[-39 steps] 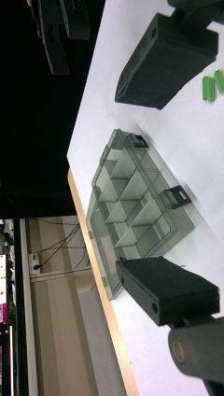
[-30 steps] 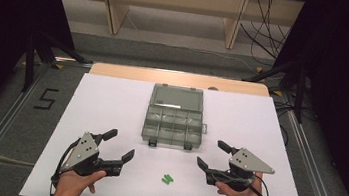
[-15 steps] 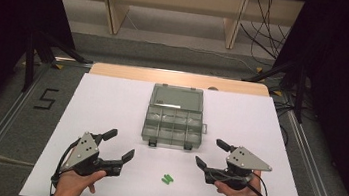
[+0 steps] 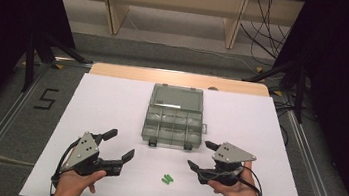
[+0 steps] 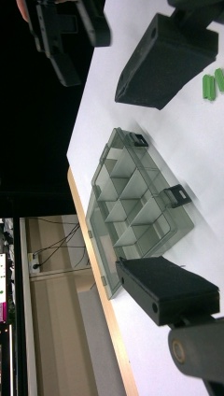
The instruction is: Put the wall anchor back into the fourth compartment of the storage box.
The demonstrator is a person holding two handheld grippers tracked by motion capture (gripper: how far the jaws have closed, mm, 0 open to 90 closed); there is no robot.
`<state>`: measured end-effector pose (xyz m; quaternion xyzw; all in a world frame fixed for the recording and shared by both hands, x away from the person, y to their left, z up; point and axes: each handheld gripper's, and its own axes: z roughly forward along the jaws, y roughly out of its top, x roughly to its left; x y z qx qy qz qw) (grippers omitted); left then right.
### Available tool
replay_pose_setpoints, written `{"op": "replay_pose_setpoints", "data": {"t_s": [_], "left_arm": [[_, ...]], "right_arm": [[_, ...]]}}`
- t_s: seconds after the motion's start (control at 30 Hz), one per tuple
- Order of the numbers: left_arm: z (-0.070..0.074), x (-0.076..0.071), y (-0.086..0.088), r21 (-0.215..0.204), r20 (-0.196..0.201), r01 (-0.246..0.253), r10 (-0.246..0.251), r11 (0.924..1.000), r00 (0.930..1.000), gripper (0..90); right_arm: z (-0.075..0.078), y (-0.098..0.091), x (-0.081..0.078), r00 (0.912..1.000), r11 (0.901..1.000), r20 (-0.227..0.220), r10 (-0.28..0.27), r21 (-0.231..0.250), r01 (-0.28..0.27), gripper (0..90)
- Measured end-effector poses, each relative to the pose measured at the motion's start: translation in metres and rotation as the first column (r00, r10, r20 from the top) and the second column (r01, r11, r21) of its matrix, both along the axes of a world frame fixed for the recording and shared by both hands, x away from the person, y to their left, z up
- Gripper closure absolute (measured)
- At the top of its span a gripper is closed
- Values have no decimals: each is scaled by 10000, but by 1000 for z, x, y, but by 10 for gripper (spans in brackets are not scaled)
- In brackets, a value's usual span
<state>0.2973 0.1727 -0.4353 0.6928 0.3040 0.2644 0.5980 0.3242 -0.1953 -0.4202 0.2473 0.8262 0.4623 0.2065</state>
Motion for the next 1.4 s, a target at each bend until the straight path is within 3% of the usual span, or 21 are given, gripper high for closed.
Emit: {"op": "replay_pose_setpoints", "data": {"t_s": [0.07, 0.1, 0.13, 0.17, 0.23, 0.33, 0.37, 0.43, 0.47, 0.5, 0.8, 1.1, 1.13, 1.27, 1.4], "left_arm": [[0, 0, 0, -7, 5, 5, -5, 10000, 10000, 161], [0, 0, 0, -6, 1, 1, -1, 10000, 10000, 161], [0, 0, 0, -14, 14, 4, -4, 10000, 10000, 161], [0, 0, 0, -56, 18, -4, 4, 10000, 10000, 161], [0, 0, 0, -71, 23, -9, 9, 10000, 10000, 161], [0, 0, 0, -89, 3, -17, 17, 10000, 10000, 161], [0, 0, 0, -100, -3, -18, 18, 9999, 10000, 161], [0, 0, 0, -98, -2, -15, 15, 10000, 10000, 161], [0, 0, 0, -98, -4, -12, 12, 10000, 10000, 161], [0, 0, 0, -101, -2, -13, 13, 9999, 10000, 161], [0, 0, 0, -93, 6, -11, 11, 10000, 10000, 161], [0, 0, 0, -128, 9, -19, 20, 9999, 10000, 161], [0, -1, 0, -132, 0, -24, 24, 9999, 10000, 161], [0, -1, 0, -116, 14, -12, 12, 9999, 10000, 161], [1, -1, 0, -126, 5, -21, 21, 9999, 10000, 161]], "right_arm": [[-3, 10, 3, 9990, 9979, -405, 179, -618, -203, 251], [-3, 10, 3, 9990, 9979, -405, 179, -618, -203, 251], [-4, 17, 5, 9958, 9937, -874, 257, -1064, -350, 262], [-5, 21, 7, 9939, 9912, -1055, 334, -1240, -465, 268], [-6, 24, 8, 9930, 9886, -1136, 334, -1425, -496, 273], [-11, 37, 12, 9880, 9761, -1481, 427, -2049, -729, 296], [-14, 45, 15, 9826, 9630, -1777, 535, -2511, -978, 307], [-15, 47, 16, 9821, 9593, -1811, 519, -2644, -994, 311], [-17, 51, 18, 9801, 9524, -1907, 558, -2845, -1096, 316], [-19, 56, 19, 9714, 9404, -2288, 632, -3121, -1347, 333], [-26, 70, 23, 9561, 9156, -2803, 852, -3565, -1861, 366], [-32, 81, 24, 9205, 8926, -3736, 1148, -3679, -2607, 484], [-34, 83, 24, 9202, 8925, -3749, 1127, -3689, -2596, 505], [-35, 85, 24, 9046, 8821, -4129, 1056, -3810, -2769, 571], [-39, 88, 25, 8975, 8764, -4302, 971, -3904, -2819, 618]]}}
